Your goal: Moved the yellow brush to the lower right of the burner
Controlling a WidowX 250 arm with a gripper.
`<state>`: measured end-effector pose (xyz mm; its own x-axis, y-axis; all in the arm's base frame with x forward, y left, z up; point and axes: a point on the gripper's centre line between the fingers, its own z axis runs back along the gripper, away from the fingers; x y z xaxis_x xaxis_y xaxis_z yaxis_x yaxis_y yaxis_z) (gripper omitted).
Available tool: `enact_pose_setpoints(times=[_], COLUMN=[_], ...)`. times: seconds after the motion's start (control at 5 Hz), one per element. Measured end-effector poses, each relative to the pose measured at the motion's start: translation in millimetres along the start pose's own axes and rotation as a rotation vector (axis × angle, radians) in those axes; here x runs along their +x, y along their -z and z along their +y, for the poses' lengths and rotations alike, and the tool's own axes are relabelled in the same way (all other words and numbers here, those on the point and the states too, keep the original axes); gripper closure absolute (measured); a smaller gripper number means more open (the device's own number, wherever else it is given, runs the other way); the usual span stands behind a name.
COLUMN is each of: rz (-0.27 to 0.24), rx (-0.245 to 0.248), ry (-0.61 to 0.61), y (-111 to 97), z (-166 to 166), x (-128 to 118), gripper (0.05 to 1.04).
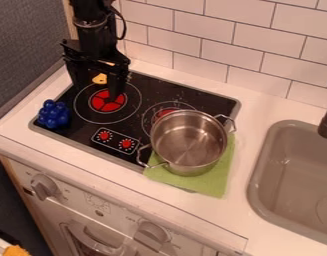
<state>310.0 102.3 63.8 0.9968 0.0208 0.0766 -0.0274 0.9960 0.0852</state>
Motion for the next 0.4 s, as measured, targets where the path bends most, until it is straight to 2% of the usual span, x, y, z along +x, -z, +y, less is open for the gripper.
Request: enact_pose_setpoints(times=[0.2,0.4], rz=[0.039,0.054], rx=[-0.010,0.000], ry=[-0.006,-0.033], y=[10.8,18.9], z=[-1.4,11.0], x=[-2.6,19.0], gripper=[0.084,0.084])
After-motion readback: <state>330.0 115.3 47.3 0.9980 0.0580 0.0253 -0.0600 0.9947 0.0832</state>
